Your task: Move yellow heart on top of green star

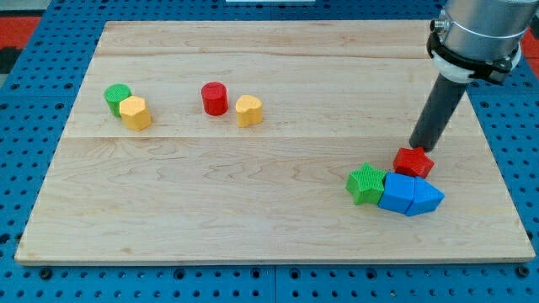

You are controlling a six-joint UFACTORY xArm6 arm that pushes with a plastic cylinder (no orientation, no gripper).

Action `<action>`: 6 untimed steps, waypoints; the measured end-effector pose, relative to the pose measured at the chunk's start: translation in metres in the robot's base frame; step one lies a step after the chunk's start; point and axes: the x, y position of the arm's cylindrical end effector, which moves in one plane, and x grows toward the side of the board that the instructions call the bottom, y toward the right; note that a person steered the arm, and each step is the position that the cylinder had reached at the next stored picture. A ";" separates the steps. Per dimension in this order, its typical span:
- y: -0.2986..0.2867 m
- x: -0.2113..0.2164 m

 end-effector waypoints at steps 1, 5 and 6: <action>0.001 -0.035; 0.001 -0.064; -0.031 -0.064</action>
